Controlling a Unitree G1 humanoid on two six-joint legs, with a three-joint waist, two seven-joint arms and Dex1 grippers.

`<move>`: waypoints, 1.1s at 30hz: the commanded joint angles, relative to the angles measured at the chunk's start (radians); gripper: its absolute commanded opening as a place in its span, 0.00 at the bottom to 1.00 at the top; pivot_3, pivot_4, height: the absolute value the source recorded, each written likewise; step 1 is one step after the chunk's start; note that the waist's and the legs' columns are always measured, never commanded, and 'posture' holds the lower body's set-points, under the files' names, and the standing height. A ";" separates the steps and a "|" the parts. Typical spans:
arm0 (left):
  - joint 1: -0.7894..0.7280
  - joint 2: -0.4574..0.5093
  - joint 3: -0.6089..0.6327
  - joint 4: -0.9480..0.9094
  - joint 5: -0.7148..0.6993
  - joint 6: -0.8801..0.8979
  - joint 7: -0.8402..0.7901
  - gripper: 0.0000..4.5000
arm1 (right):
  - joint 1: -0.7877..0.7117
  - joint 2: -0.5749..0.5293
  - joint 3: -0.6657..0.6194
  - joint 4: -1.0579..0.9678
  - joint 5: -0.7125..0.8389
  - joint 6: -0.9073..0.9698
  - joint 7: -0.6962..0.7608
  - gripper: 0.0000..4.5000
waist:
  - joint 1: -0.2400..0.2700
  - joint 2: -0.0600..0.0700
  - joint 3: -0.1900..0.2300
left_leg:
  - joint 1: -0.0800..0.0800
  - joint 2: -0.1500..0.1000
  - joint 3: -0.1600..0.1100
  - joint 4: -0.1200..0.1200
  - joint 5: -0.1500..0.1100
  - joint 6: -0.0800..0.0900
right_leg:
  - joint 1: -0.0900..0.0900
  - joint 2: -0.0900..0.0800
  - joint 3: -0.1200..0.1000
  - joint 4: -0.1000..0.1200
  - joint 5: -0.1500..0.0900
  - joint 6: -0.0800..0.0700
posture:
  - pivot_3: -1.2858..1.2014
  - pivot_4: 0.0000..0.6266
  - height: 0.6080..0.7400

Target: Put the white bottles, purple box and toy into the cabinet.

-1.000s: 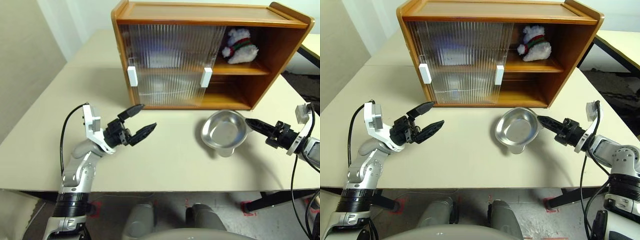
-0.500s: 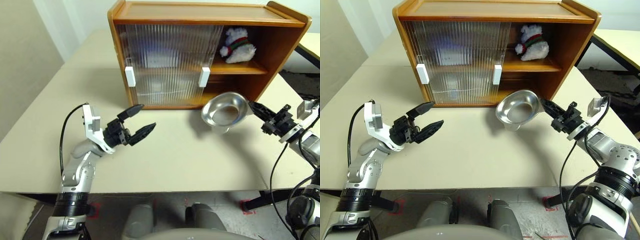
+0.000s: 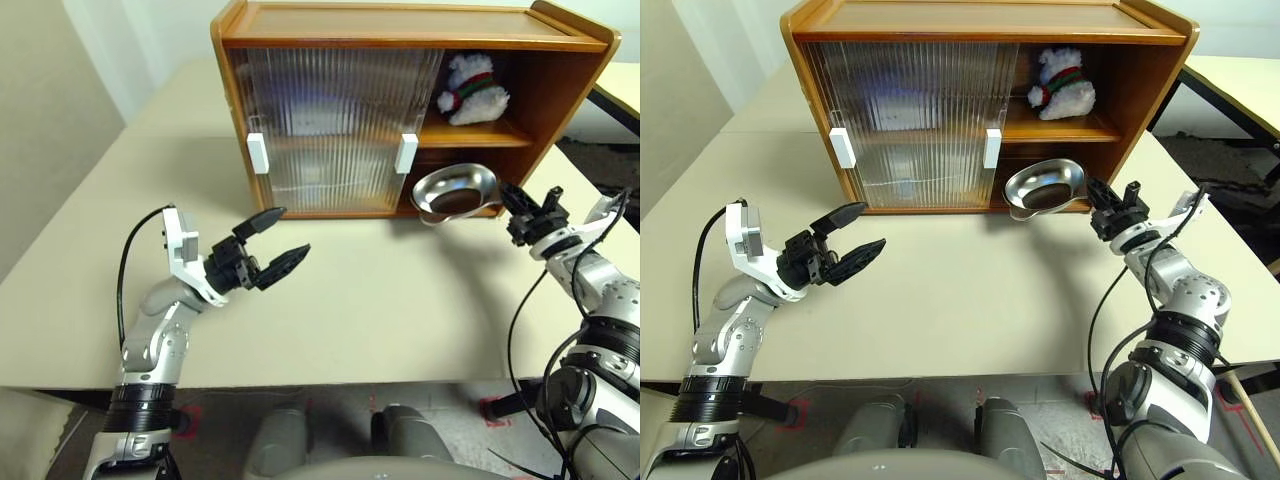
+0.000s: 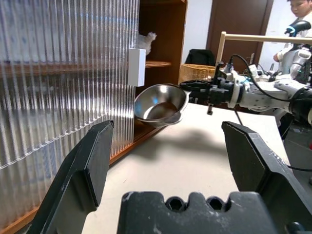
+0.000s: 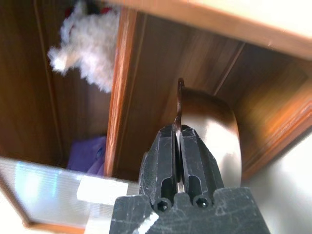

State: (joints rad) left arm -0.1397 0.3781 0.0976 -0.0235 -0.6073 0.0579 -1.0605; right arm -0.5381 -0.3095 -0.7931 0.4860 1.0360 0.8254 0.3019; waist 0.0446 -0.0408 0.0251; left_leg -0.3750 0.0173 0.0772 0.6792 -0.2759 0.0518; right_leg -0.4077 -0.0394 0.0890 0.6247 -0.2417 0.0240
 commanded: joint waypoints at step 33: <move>-0.004 -0.009 -0.022 -0.039 0.013 0.005 0.038 1.00 | -0.378 0.071 0.042 0.693 -0.212 -0.654 -0.022 0.07 | -0.028 0.007 0.004 | 0.001 -0.001 -0.001 -0.003 0.000 -0.001 | 0.000 0.000 0.000 0.002 0.001 -0.001 | 0.59 0.00 1.00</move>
State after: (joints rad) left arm -0.1477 0.3689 0.0870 -0.0424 -0.6047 0.0580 -1.0250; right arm -0.9193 -0.2280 -0.7569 1.1468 0.8459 0.1776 0.2891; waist 0.0170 -0.0339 0.0296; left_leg -0.3741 0.0168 0.0761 0.6763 -0.2762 0.0512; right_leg -0.4081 -0.0398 0.0887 0.6262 -0.2404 0.0230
